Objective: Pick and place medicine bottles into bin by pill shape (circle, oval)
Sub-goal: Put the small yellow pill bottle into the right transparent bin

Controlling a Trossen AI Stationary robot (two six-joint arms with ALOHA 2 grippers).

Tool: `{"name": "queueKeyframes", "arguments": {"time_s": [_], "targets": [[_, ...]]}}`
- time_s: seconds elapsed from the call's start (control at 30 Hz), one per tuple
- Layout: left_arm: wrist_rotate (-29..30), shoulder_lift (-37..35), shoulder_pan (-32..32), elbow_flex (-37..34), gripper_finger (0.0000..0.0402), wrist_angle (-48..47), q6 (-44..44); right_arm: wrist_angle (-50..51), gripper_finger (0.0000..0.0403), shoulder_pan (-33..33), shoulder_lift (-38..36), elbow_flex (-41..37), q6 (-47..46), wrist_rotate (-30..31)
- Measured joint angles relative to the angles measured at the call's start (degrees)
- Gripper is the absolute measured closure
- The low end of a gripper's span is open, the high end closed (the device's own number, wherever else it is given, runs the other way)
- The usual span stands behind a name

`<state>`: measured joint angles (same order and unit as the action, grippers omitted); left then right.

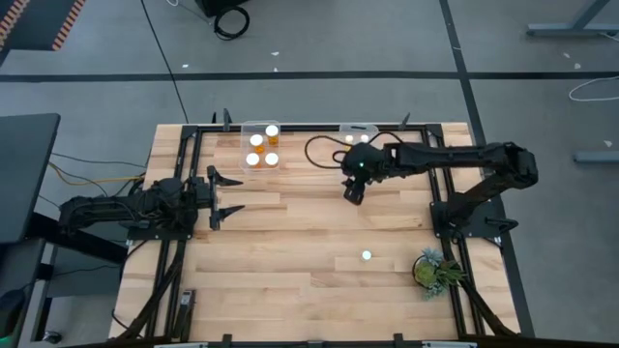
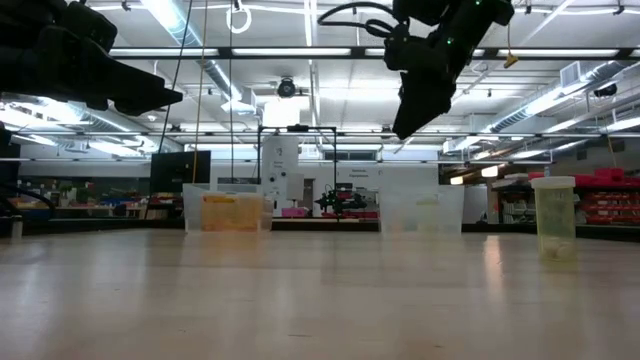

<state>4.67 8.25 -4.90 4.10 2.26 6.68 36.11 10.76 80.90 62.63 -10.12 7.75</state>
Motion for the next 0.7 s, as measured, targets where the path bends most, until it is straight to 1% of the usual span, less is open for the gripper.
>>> {"name": "queueKeyframes", "arguments": {"time_s": [0.33,0.7], "targets": [[0.0,0.0,0.0,0.0,0.006,0.0,0.0,4.7,0.0207,-7.9,0.0,0.0,-6.4,0.0],[0.0,0.0,0.0,0.0,0.006,0.0,0.0,7.3,0.0207,-20.1,0.0,0.0,-10.3,0.0]]}}
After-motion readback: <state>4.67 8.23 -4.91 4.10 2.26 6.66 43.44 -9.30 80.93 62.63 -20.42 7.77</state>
